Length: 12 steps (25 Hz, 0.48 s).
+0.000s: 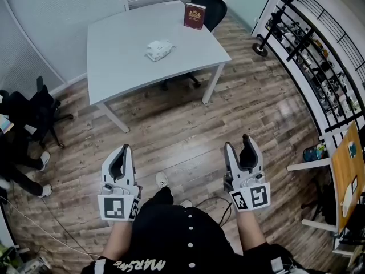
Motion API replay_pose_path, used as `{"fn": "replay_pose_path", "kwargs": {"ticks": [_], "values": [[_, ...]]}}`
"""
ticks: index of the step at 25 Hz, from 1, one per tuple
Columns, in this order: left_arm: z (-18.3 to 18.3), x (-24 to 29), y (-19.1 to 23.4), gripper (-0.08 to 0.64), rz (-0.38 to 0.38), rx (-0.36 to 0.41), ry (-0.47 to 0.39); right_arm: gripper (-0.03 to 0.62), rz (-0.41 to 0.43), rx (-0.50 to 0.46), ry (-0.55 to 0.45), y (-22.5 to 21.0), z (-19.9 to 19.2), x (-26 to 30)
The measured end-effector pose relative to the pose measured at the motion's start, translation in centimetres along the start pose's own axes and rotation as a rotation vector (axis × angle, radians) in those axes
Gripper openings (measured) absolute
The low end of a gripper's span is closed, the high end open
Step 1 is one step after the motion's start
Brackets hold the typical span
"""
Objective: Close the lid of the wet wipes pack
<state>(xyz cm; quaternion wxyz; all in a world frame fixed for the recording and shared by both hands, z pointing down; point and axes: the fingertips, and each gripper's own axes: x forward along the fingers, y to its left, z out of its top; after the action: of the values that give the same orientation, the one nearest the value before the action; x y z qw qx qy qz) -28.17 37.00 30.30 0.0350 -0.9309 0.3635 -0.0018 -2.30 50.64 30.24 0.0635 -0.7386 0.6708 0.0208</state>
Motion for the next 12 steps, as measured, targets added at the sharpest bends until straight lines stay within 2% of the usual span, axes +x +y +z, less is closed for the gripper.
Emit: {"fn": "replay_pose_path", "kwargs": {"ticks": [12], "values": [[-0.4,5.0,3.4,0.006,-0.025,-0.005,-0.004,0.236,-0.023,0.000,-0.004,-0.4,-0.6,5.3]]}}
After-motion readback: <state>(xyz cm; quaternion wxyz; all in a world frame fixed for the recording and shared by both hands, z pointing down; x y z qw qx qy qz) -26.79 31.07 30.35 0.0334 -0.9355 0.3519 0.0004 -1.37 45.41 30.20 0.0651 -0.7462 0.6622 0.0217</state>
